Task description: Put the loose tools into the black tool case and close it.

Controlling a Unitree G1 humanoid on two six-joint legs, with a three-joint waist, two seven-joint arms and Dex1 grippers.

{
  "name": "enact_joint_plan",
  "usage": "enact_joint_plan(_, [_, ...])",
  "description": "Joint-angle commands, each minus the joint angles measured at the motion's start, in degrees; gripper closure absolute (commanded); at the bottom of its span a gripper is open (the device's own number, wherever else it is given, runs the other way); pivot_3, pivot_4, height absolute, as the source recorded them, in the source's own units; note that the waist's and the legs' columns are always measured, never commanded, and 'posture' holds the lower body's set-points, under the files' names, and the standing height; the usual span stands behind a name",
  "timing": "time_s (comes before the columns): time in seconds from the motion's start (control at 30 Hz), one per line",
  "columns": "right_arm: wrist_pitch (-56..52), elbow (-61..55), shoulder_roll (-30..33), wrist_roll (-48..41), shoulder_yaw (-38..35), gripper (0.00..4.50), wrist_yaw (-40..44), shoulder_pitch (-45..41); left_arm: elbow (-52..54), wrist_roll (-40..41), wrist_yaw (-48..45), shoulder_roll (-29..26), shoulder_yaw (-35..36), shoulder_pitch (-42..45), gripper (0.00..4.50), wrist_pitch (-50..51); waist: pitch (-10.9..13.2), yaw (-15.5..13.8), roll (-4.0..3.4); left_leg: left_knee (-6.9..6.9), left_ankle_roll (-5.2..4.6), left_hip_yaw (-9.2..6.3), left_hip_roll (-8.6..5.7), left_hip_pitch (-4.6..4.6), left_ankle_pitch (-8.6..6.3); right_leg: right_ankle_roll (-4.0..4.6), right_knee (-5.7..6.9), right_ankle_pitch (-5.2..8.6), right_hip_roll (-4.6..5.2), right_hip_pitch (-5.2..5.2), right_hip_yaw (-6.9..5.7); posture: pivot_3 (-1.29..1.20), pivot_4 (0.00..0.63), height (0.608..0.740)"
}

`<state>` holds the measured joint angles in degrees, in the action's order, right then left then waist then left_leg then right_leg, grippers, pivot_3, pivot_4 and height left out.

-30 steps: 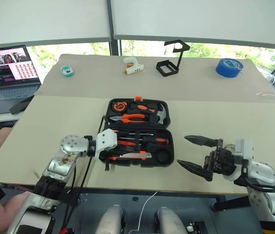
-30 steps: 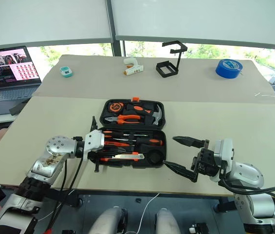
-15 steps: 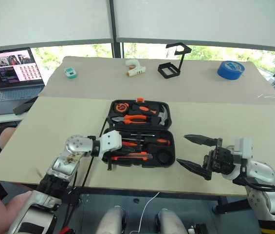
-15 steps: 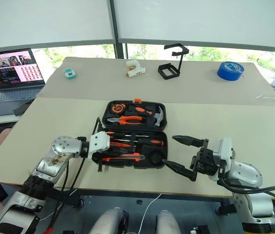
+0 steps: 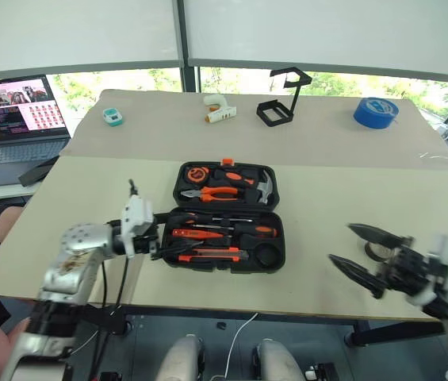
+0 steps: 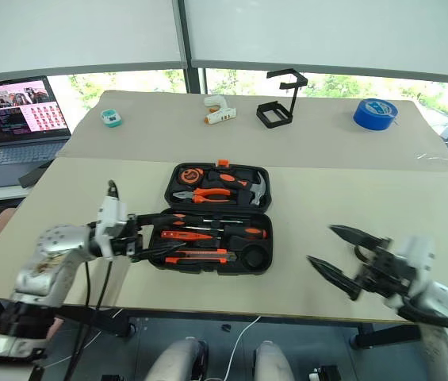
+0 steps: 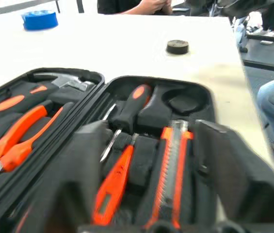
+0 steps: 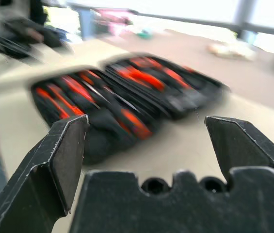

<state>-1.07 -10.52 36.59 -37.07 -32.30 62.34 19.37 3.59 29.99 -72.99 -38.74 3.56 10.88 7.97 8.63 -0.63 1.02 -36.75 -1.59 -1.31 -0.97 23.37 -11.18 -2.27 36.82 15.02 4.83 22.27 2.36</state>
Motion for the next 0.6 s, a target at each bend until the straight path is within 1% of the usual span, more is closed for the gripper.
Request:
enact_joint_plan(0.03, [7.68, 5.36, -1.08, 2.47, -10.07, 0.0, 0.23, 6.11, 1.72, 2.8, -3.58, -3.21, 4.99, -6.43, 0.07, -0.82, 0.0, 0.02, 0.0, 0.01, 0.0, 0.01, 0.0, -0.01, 0.0, 0.02, 0.0, 0.01, 0.06, 0.0, -0.01, 0.0, 0.15, 0.74])
enact_joint_plan(0.07, [8.74, 7.02, -1.47, 2.99, -11.71, 0.0, 0.33, 8.09, 1.21, 3.66, -5.42, -3.61, 6.22, -8.43, 0.07, -1.91, 0.0, 0.07, 0.0, 0.02, -0.01, 0.01, 0.03, -0.01, -0.01, 0.02, -0.02, 0.02, 0.33, -0.01, 0.0, 0.0, 0.15, 0.74])
enact_joint_plan(0.13, [10.19, 8.87, -2.17, 3.73, -13.5, 0.0, 0.53, 11.28, 0.2, 4.28, -7.27, -3.86, 7.93, -11.02, 0.07, -3.68, 0.01, 0.07, 0.0, 0.11, 0.0, 0.06, 0.07, -0.05, -0.01, 0.17, -0.07, 0.14, 0.41, -0.01, -0.01, 0.0, 0.15, 0.74])
enact_joint_plan(0.17, [10.69, 9.38, -2.5, 4.13, -13.83, 0.0, 0.55, 12.6, -0.59, 4.29, -7.73, -3.79, 8.59, -11.56, 0.07, -4.33, 0.01, 0.06, -0.01, 0.12, 0.0, 0.07, 0.1, -0.06, -0.02, 0.45, -0.08, 0.35, 0.47, -0.01, -0.02, 0.0, 0.15, 0.74])
enact_joint_plan(0.2, [11.18, 9.84, -2.67, 4.38, -14.01, 0.0, 0.64, 13.47, -1.04, 4.2, -7.96, -3.69, 9.03, -11.94, 0.07, -4.74, 0.01, 0.06, -0.01, 0.13, 0.0, 0.08, 0.17, -0.06, -0.02, 0.54, -0.09, 0.41, 0.49, -0.01, 0.0, 0.0, 0.15, 0.74])
enact_joint_plan(0.3, [11.08, 9.89, -1.73, 5.44, -13.62, 0.0, -0.4, 14.15, -0.94, 6.32, -7.25, -1.74, 10.4, -10.75, 0.07, -4.98, 0.01, 0.16, -0.02, 0.13, 0.15, 0.22, 0.37, -0.05, -0.11, 0.56, -0.15, 0.41, 0.51, -0.06, 0.05, 0.0, 0.15, 0.74])
enact_joint_plan(0.37, [9.92, 9.31, -0.02, 6.11, -13.09, 0.0, -1.28, 13.01, 0.79, 7.97, -5.92, -0.69, 10.31, -9.69, 0.07, -3.07, 0.01, 0.21, -0.02, 0.12, 0.14, 0.38, 0.47, -0.06, -0.1, 0.57, -0.17, 0.39, 0.53, -0.04, 0.02, 0.0, 0.15, 0.74])
enact_joint_plan(0.43, [7.3, 8.68, 2.73, 7.97, -11.97, 0.0, -3.17, 11.47, 2.42, 8.71, -4.63, 0.34, 9.73, -8.79, 0.07, -2.31, 0.01, 0.37, -0.03, 0.13, 0.06, 0.51, 0.49, -0.07, -0.06, 0.57, -0.16, 0.38, 0.49, 0.0, 0.01, 0.0, 0.15, 0.74])
enact_joint_plan(0.5, [0.05, 9.29, 10.58, 11.49, -7.39, 0.0, -4.82, 6.16, 5.75, 10.2, -2.9, 1.81, 7.48, -7.44, 0.07, 0.54, 0.02, 0.76, -0.02, 0.13, -0.01, 0.59, 0.5, -0.09, -0.03, 0.56, -0.15, 0.36, 0.42, 0.0, 0.0, 0.0, 0.15, 0.74])
enact_joint_plan(0.53, [-3.72, 9.73, 14.27, 12.18, -4.93, 0.0, -4.72, 3.27, 7.84, 11.08, -2.67, 1.05, 5.77, -7.41, 0.07, 4.07, 0.04, 0.95, 0.0, 0.12, -0.02, 0.72, 0.51, -0.12, -0.04, 0.4, -0.14, 0.25, 0.36, 0.0, 0.03, 0.0, 0.15, 0.74])
enact_joint_plan(0.6, [-8.73, 10.77, 19.84, 13.85, 0.05, 0.0, -3.64, -1.61, 10.63, 11.38, -2.01, 0.74, 3.21, -6.97, 0.07, 7.6, 0.04, 1.31, 0.01, 0.11, -0.03, 0.9, 0.49, -0.15, -0.03, 0.28, -0.13, 0.13, 0.14, 0.0, 0.05, 0.0, 0.15, 0.74])
